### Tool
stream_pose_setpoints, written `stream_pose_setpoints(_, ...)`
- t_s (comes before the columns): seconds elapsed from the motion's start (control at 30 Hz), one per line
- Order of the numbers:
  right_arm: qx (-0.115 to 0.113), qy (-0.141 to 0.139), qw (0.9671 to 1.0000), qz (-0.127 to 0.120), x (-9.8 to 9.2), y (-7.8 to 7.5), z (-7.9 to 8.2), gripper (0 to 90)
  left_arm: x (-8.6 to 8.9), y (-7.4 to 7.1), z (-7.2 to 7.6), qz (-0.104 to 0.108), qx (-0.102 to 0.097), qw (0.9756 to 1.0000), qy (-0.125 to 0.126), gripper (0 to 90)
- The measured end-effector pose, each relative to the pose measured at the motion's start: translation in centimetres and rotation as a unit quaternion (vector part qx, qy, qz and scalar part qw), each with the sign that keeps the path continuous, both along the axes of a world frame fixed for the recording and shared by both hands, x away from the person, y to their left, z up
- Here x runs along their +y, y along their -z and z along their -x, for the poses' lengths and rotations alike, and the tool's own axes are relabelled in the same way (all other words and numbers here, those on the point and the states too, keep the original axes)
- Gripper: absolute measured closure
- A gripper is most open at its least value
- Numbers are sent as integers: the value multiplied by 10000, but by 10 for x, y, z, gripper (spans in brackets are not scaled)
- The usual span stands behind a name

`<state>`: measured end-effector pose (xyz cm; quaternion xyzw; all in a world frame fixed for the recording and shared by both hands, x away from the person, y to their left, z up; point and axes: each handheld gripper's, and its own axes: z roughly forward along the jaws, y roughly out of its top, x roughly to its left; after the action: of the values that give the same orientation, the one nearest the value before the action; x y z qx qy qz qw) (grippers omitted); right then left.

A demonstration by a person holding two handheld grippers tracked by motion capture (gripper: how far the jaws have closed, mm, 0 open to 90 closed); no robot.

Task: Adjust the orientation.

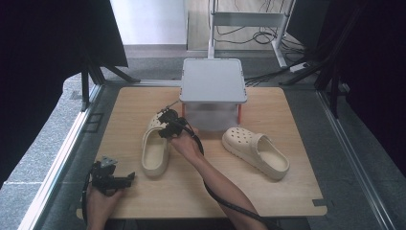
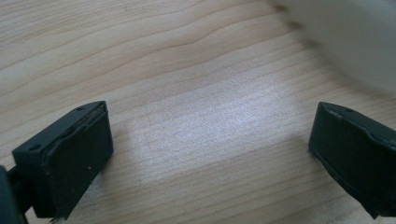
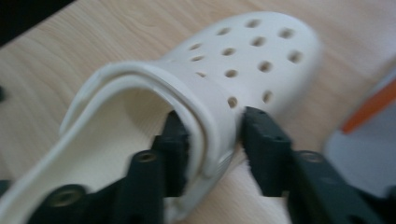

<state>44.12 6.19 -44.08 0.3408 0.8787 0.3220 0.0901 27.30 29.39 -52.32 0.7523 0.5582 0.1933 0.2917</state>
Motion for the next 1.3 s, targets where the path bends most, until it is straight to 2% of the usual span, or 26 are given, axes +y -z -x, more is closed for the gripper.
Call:
stream_pose_setpoints(0.1,-125,84,9995,271,-7,-4,-3,735,0,0,0,5,2,10000,-5,0)
stream_pose_setpoints(0.17,-48,54,9997,252,-13,-5,-6,754,0,0,0,4,3,10000,-5,0)
stream_pose_setpoints(0.23,-146,32,9994,309,-17,-8,-8,768,0,0,0,0,0,10000,1,0)
stream_pose_setpoints(0.33,-149,-22,9996,242,-22,-13,-9,771,0,0,0,0,1,10000,2,0)
stream_pose_setpoints(0.5,-332,-277,9985,332,-28,-24,-3,771,0,0,0,-2,3,10000,6,0)
stream_pose_setpoints(0.6,-342,-435,9980,293,-35,-31,1,771,0,0,0,-3,2,10000,7,0)
stream_pose_setpoints(0.77,-415,-867,9950,256,-52,-44,15,770,0,0,0,4,4,10000,1,0)
stream_pose_setpoints(1.07,-362,-1194,9920,184,-76,-55,38,768,0,0,0,-10,-6,10000,10,0)
stream_pose_setpoints(1.3,-437,-1554,9869,55,-95,-64,60,768,0,0,0,-10,-3,10000,11,0)
